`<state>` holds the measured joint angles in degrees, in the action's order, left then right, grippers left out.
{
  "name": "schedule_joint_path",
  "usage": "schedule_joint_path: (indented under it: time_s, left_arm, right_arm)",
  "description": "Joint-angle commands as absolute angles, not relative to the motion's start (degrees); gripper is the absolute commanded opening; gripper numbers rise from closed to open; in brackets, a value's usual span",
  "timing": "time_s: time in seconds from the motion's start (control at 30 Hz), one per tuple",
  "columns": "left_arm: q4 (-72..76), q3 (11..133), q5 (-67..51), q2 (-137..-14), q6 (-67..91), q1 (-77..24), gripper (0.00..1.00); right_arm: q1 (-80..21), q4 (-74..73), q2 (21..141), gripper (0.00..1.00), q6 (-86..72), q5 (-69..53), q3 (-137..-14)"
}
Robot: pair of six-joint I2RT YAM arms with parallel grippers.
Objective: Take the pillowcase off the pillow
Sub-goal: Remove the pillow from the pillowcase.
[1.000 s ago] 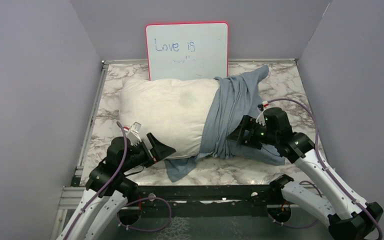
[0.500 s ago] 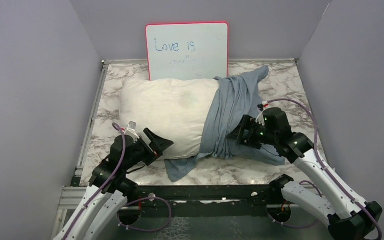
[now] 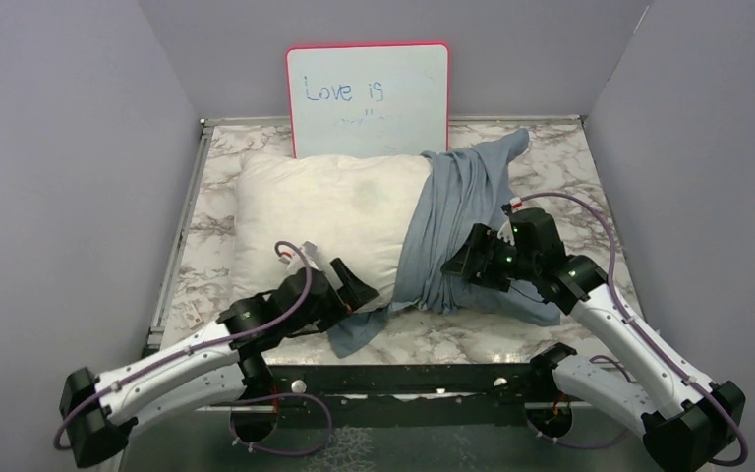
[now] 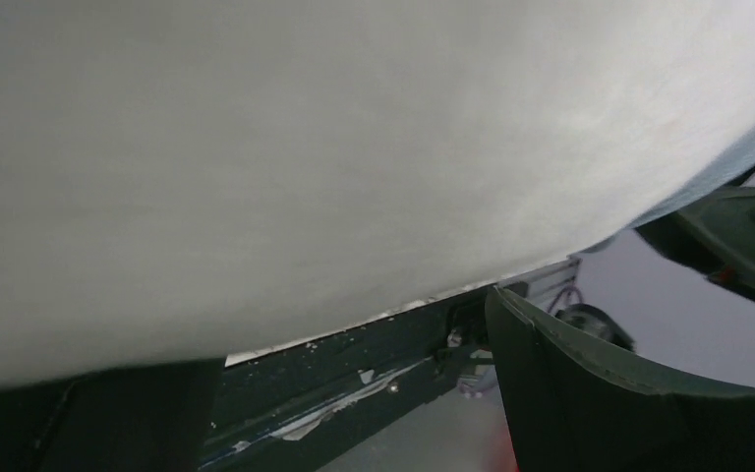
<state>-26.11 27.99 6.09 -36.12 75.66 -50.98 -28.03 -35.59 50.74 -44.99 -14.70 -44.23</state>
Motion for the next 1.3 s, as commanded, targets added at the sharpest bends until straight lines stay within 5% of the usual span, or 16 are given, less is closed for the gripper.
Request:
schedule_joint_path:
  time_s: [0.0, 0.33, 0.5, 0.57, 0.73, 0.8, 1.03, 1.27]
  left_arm:
    - [-19.89, 32.28, 24.37, -47.92, 81.89, -62.03, 0.98]
    - [-13.07, 26.38, 43.89, -45.16, 87.1, -62.49, 0.92]
    - [-11.19, 28.43, 48.45, -50.33, 84.75, -62.49, 0.78]
    - [-8.96, 28.75, 48.63, -52.77, 82.65, -62.36, 0.68]
    - [-6.42, 31.9, 43.24, -57.3, 74.01, -60.22, 0.13]
    - [-5.38, 33.15, 41.18, -58.17, 70.74, -60.14, 0.0]
    - [-2.66, 38.02, 35.62, -58.9, 60.35, -60.12, 0.0]
    - [-6.92, 52.2, 27.94, -64.54, 47.26, -60.38, 0.0]
  right_arm:
    - [-27.86, -33.61, 52.37, 0.85, -44.58, -14.86, -45.7]
    - [-27.89, -37.67, 46.6, 0.85, -43.86, -10.53, -44.76]
    - [-27.86, -38.41, 46.69, 0.85, -43.94, -12.0, -44.37]
    - [-27.88, -38.24, 46.97, 0.86, -42.38, -14.32, -44.19]
    - [-27.83, -43.64, 47.36, 0.87, -39.23, -15.26, -45.27]
    - [-27.86, -45.03, 46.09, 0.87, -37.44, -15.78, -44.74]
    - [-27.86, -48.27, 44.92, 0.82, -35.73, -18.42, -43.67]
    - [-27.92, -30.43, 39.51, 0.77, -55.79, -7.43, -30.9]
